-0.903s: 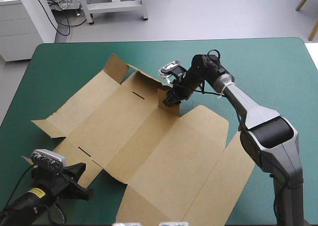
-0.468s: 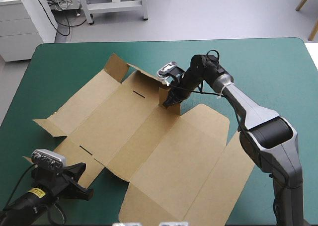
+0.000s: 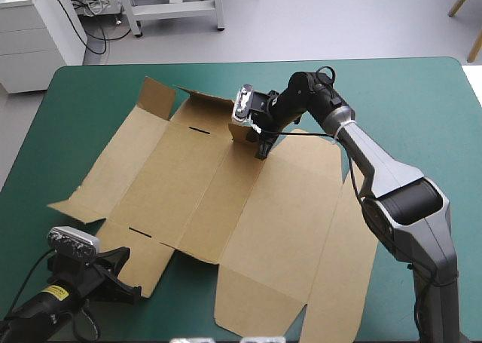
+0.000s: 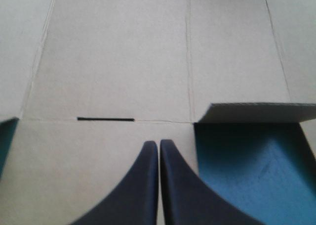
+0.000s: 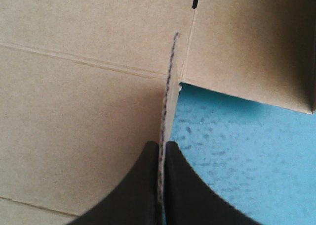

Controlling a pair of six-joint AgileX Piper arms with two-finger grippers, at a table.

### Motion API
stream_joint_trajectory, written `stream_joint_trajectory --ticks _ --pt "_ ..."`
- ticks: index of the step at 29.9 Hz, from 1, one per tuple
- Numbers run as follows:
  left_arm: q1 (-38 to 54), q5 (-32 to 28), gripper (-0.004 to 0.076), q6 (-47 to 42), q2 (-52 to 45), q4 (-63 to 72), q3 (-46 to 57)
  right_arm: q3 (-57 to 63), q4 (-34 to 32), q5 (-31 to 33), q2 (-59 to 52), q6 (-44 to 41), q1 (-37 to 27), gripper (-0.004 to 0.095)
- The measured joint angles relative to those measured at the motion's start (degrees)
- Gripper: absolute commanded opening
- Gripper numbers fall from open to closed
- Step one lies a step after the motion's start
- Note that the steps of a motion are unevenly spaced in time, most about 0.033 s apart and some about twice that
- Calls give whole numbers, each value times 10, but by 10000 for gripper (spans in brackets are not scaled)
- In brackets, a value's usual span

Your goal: Fold the box

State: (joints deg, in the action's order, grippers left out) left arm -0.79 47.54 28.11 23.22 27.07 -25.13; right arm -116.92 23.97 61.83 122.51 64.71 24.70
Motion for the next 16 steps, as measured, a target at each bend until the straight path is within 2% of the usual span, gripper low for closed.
stream_joint_trajectory --ticks 7,16 --pt "0 0 -8 0 0 0 0 0 0 10 1 68 37 -22" --pt "0 0 -8 0 0 0 0 0 20 17 1 90 72 -22"
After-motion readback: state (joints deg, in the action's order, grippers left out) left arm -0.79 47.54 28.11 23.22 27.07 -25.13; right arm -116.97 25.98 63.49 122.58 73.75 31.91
